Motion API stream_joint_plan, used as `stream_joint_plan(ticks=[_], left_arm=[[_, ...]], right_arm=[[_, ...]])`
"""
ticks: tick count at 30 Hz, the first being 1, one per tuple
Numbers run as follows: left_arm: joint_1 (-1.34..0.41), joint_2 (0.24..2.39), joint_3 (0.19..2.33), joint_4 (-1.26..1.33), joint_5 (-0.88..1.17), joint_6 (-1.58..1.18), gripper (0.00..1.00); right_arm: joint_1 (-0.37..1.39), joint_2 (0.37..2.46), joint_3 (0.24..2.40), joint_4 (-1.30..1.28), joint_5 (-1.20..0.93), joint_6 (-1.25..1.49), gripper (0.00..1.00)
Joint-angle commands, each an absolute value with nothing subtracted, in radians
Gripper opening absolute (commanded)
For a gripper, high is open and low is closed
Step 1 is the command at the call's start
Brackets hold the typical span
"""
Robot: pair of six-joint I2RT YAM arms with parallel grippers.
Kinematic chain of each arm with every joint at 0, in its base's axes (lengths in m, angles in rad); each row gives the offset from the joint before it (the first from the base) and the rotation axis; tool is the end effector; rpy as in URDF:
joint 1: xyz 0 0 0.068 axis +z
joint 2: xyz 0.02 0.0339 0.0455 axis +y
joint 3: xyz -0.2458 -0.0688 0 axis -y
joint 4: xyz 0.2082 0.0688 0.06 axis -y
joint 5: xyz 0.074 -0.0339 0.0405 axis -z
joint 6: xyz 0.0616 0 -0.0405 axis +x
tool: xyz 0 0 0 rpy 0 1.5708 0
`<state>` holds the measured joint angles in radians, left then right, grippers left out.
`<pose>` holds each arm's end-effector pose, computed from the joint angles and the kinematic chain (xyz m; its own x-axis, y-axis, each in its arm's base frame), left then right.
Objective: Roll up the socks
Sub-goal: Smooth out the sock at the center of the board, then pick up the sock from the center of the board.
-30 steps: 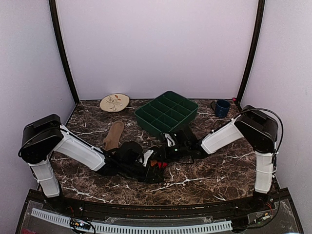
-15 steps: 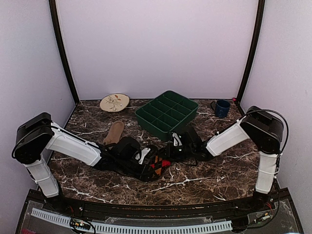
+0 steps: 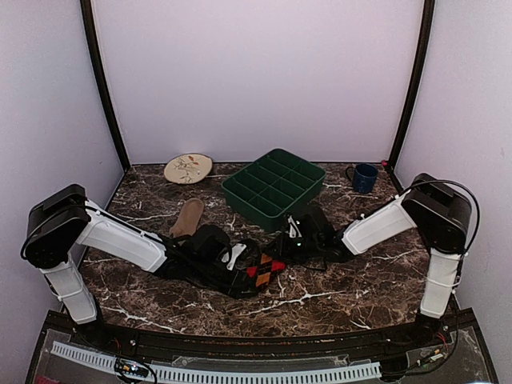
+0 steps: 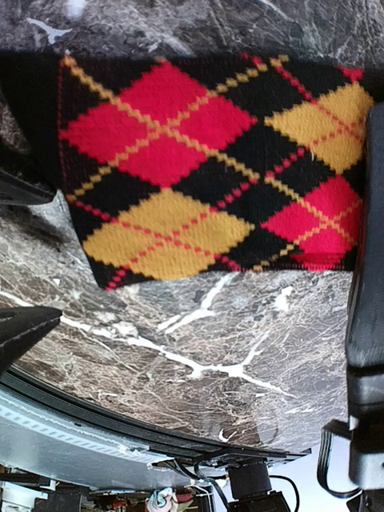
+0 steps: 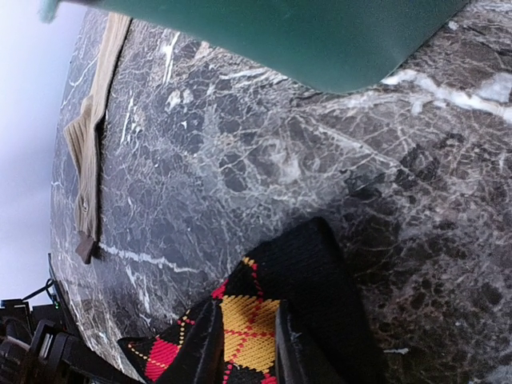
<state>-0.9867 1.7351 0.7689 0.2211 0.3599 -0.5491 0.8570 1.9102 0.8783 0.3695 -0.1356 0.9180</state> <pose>0.1609 -0.2828 0.1295 -0.8009 0.3258 -0.5023 0.5926 0.5513 -0.5873 0.2338 0.2826 0.1143 -0.8950 0.1689 -0.4129 -0.1774 0.7144 0.6769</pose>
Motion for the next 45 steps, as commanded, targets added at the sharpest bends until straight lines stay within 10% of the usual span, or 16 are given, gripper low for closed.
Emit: stream_joint_plan(ticks=[1,13,45], left_arm=[[-0.978,1.721,0.776,0.210,0.370,-0.534,0.46],[-0.977,1.539,0.729,0.161,0.298,-0.551,0.47],[-0.977,1.094,0.557,-0.164,0.022,-0.612,0.69]], right_arm=[[0.849,1.883,0.842,0.302,-0.137,0.905,0.26],[0.890,1.817,0.937,0.207,-0.175,0.756,0.46],[1.312,1.838,1.214,-0.425,0.393,0.399,0.48]])
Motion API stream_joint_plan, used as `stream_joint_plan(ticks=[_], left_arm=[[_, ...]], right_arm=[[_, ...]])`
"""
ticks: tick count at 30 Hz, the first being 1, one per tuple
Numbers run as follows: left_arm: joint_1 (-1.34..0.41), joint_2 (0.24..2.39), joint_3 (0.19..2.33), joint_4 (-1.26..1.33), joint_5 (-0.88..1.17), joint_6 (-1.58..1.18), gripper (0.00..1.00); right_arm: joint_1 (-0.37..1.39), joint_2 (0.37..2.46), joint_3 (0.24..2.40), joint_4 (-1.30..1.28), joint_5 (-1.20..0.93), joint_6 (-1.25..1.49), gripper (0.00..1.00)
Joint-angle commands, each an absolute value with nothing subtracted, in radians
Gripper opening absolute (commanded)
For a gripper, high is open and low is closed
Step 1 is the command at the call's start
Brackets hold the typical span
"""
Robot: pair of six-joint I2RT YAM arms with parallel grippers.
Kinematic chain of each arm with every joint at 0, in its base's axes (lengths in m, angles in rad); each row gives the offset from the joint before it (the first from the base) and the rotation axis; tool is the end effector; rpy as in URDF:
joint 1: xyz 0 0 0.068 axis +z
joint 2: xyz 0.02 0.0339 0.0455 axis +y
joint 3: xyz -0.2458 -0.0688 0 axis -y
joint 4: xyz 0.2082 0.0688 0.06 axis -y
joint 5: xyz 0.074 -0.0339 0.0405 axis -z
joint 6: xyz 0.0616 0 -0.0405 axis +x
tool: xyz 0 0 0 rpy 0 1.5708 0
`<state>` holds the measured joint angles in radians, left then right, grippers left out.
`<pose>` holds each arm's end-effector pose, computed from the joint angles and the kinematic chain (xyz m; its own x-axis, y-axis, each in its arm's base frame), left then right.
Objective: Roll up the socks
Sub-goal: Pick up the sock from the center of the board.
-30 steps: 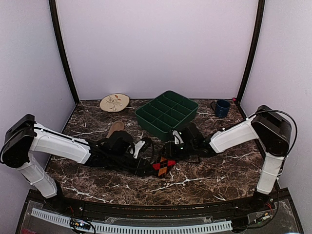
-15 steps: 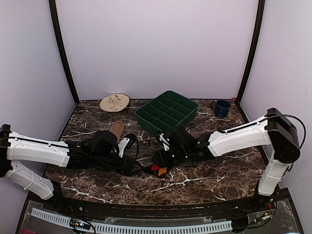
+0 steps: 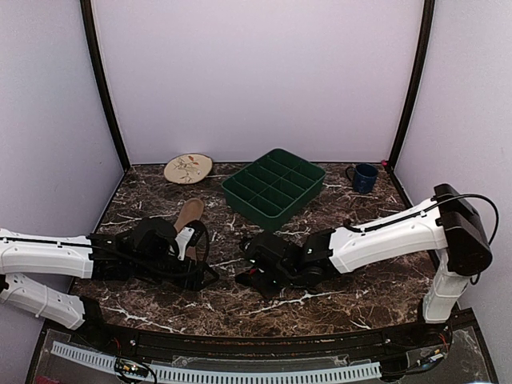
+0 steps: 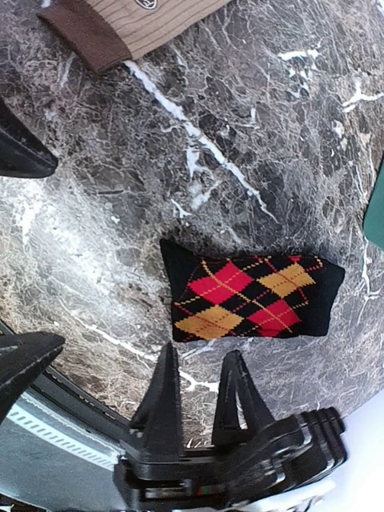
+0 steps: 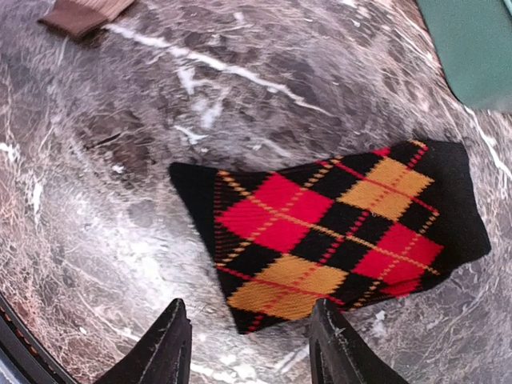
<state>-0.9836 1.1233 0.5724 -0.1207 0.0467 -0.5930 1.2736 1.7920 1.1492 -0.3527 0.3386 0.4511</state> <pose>0.1242 -0.1919 0.1929 -0.7619 0.1373 -0.6329 0.5137 0.7232 -0.4616 0.1216 0.3272 0.1657 -0.5912 -0.5262 -0.6112 -0.6569 0.7538 -0.0136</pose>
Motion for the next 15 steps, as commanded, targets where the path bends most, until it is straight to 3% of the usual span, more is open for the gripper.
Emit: stream_joint_plan(ticks=[1,15], left_arm=[[-0.977,1.093,0.557,-0.166,0.020,-0.613,0.69],[-0.977,1.078,0.561,-0.180,0.010,-0.622,0.69]], right_arm=[[1.318,1.848,1.225,-0.431,0.390,0.393,0.48],[1.325,1.948,1.292,-0.509,0.388,0.353,0.44]])
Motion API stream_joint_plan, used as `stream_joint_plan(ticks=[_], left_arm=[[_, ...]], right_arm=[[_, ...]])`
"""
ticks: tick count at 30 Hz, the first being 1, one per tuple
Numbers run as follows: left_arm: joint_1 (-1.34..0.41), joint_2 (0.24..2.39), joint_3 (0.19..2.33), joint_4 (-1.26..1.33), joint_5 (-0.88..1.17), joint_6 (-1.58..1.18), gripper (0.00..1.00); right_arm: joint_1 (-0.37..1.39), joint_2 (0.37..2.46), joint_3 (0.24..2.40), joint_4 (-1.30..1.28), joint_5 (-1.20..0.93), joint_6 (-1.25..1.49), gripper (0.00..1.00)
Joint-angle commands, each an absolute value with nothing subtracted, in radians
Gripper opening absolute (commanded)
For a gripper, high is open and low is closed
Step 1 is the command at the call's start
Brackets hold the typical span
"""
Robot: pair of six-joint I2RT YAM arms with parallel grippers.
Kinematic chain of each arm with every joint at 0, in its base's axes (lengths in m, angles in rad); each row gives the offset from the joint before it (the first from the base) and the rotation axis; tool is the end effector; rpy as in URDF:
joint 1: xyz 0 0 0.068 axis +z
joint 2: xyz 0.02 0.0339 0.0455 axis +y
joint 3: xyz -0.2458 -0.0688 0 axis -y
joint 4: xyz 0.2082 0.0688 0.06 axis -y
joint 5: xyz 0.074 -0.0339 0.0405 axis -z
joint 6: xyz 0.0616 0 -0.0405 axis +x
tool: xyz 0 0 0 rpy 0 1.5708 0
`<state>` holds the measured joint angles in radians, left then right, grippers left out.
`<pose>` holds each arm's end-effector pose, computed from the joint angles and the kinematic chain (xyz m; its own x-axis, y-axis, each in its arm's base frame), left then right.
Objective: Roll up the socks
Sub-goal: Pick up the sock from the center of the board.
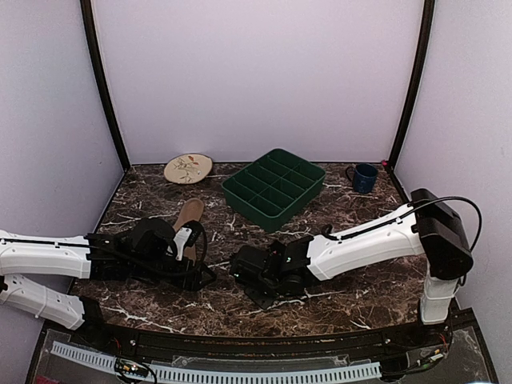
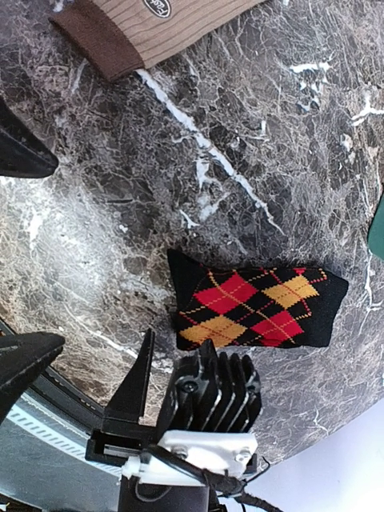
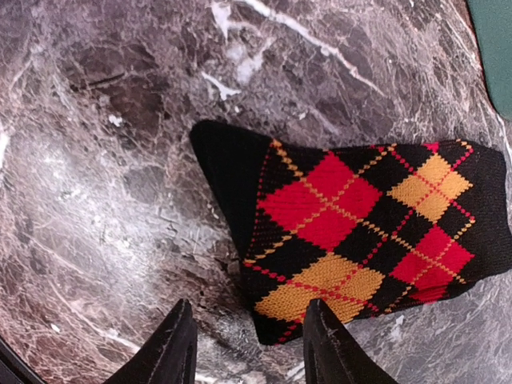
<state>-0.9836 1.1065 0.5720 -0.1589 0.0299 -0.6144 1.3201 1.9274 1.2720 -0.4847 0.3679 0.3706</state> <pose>0.1225 -0.1874 0.1922 -0.7764 0.1266 -0.6174 0.4862 0.7436 -0.4590 0.1113 0.3455 0.1450 -0.5240 -0.6840 -0.5075 -0.7262 0.6702 -0.1534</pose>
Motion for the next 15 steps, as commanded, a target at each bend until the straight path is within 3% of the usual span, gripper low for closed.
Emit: stream_joint_plan(ticks=[1,15], left_arm=[[-0.977,1.080,0.560,-0.180,0.010,-0.622,0.69],[-0.977,1.103,0.563,-0.158,0.010,-0.633,0.69]], right_arm=[[1.324,1.950,1.289,-0.508,0.387,0.351,0.43],[1.311,1.972,1.266,-0.489,0.374,0.303,0.36]])
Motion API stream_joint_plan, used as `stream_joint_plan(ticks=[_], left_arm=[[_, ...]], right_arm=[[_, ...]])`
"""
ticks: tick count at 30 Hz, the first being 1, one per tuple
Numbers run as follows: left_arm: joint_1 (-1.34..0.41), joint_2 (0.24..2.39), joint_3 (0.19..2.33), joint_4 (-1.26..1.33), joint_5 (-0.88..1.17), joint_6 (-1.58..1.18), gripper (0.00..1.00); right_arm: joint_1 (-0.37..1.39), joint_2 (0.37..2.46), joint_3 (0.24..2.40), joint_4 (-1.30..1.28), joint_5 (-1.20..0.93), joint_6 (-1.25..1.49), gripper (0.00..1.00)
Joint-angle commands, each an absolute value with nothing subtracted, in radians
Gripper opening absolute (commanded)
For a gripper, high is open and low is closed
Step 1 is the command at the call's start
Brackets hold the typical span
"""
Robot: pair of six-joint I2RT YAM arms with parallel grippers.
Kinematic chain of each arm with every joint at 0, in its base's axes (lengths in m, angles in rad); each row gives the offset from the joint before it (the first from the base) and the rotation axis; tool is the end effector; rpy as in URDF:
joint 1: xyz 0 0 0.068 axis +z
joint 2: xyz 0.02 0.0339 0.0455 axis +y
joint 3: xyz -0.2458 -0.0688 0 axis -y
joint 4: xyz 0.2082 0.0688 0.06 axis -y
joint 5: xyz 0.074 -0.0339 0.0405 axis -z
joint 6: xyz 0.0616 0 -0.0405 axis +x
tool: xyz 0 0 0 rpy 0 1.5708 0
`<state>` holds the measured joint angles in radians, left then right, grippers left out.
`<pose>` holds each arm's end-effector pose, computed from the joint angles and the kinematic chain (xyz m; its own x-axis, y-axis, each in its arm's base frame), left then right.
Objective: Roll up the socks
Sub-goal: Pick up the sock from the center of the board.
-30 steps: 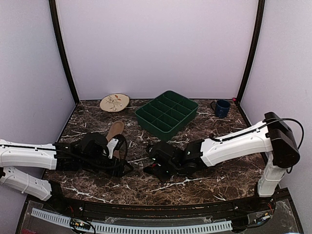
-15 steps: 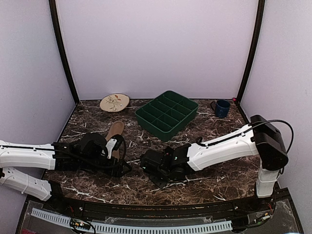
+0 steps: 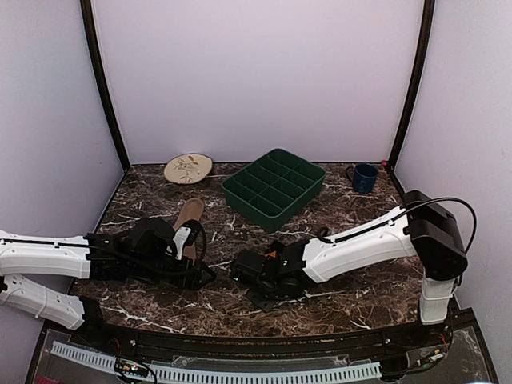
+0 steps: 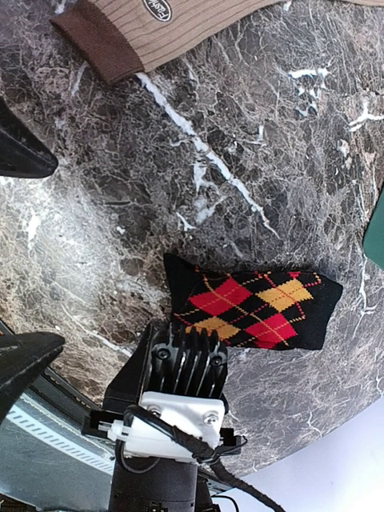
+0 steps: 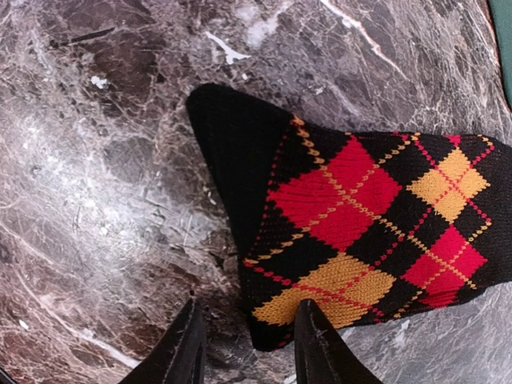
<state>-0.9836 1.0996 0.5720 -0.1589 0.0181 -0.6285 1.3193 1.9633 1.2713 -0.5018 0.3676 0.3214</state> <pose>0.1228 -0.1866 0.1936 -0.7780 0.1080 -0.6189 0.4731 0.7489 -0.4640 0.1113 0.3441 0.1317 -0.4946 -0.7406 -0.4548 -0.7532 0.6264 -0.2007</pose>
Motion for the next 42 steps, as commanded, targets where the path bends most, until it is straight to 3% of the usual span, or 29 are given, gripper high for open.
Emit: stream_joint_plan(ticks=[1,14,24,31,42], left_arm=[[-0.977,1.105,0.564,-0.158,0.010,-0.633,0.69],[-0.977,1.135,0.577,-0.146,0.011,-0.637,0.69],[-0.977,1.132,0.568,-0.147,0.000,-0.651,0.69],[-0.977,1.137,0.567,-0.132,0.006,-0.646,0.69],[-0.977,1.166,0.576,-0.061,0.076,-0.547,0.69]], right_arm=[[1.308,1.972,1.264,-0.487,0.373,0.301,0.36],[1.272,1.997,1.258,-0.519,0.297,0.276,0.23],[1.270,2.028,1.270,-0.536,0.245,0.227,0.02],[1.266,1.998,1.250,-0.520,0.204,0.222,0.00],[1.201,1.900,1.161,-0.415,-0.058,0.282,0.00]])
